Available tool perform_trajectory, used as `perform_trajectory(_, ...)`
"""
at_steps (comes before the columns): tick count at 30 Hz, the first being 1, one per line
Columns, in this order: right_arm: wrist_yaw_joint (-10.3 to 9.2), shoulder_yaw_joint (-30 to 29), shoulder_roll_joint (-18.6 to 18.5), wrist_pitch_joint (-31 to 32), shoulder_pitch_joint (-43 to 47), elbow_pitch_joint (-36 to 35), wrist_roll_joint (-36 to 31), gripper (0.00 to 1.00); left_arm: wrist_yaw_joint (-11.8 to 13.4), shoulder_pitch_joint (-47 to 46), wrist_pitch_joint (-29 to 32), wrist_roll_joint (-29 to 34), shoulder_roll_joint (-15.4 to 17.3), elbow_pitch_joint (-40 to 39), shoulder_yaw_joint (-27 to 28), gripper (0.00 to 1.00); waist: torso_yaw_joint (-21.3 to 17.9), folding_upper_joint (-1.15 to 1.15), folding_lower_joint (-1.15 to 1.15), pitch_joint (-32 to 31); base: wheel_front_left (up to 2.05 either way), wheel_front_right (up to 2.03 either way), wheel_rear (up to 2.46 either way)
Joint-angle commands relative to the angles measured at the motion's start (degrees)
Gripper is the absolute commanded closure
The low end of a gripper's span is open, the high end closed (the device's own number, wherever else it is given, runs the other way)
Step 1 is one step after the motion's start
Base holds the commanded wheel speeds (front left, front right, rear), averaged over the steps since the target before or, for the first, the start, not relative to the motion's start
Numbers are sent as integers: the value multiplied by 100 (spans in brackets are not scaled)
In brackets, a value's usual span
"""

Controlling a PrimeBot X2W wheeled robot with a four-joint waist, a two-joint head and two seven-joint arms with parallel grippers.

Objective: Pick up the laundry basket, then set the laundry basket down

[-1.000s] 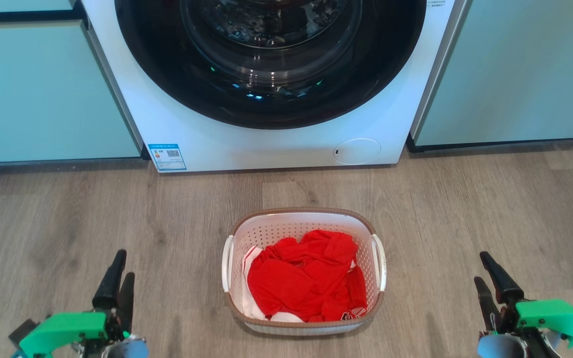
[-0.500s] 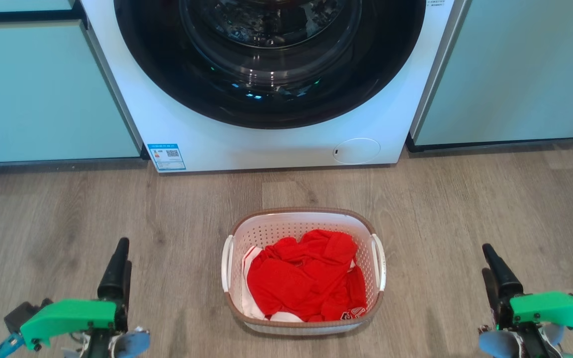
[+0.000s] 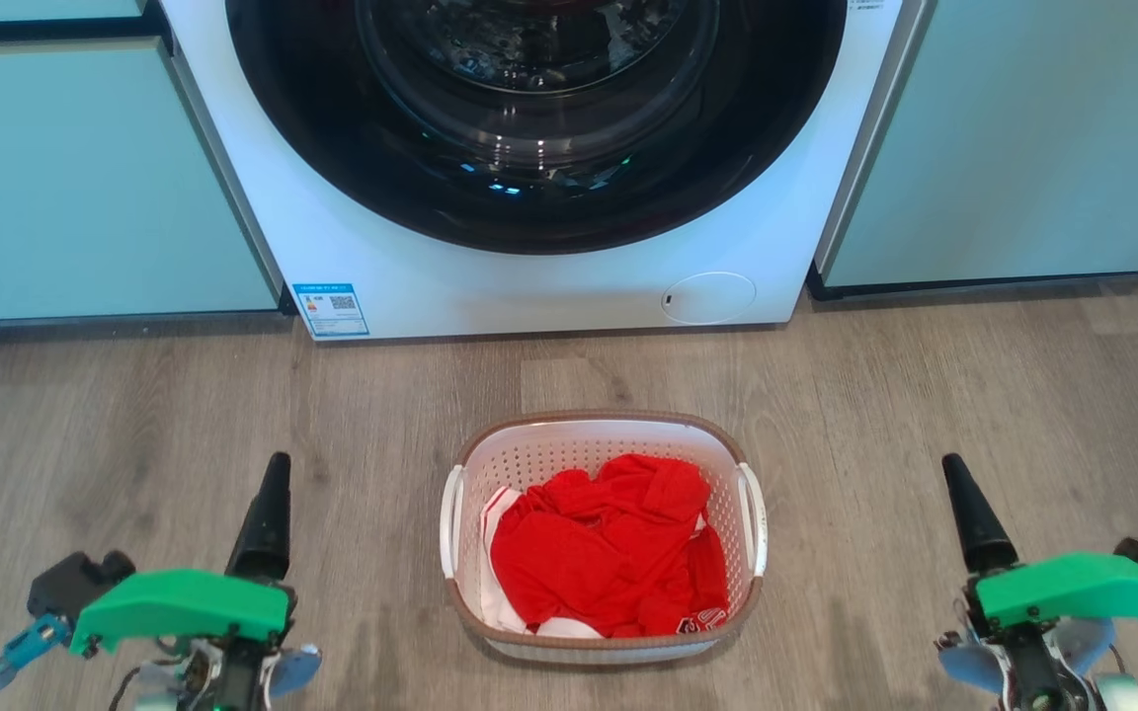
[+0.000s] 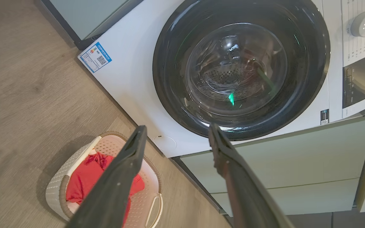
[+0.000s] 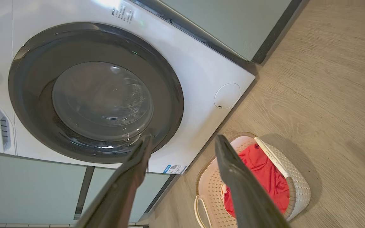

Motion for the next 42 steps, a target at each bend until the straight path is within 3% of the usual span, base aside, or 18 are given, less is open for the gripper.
perform_trajectory(1,6,105,-47,-104,-206,-288,-254,0,39,-253,-70,299,71,-295,-3,0,-1,0,0,1,0,0,0)
perform_trajectory(18,8,426,-59,-390,-164,-620,-1640,0,475,-203,-354,2035,296,-600,-428,0,-11,0,0,-8,0,0,0)
perform_trajectory(42,11,719,-75,-777,8,-853,-3274,0,1225,-104,-740,3595,721,-851,-1120,0,-42,0,0,-51,0,0,0)
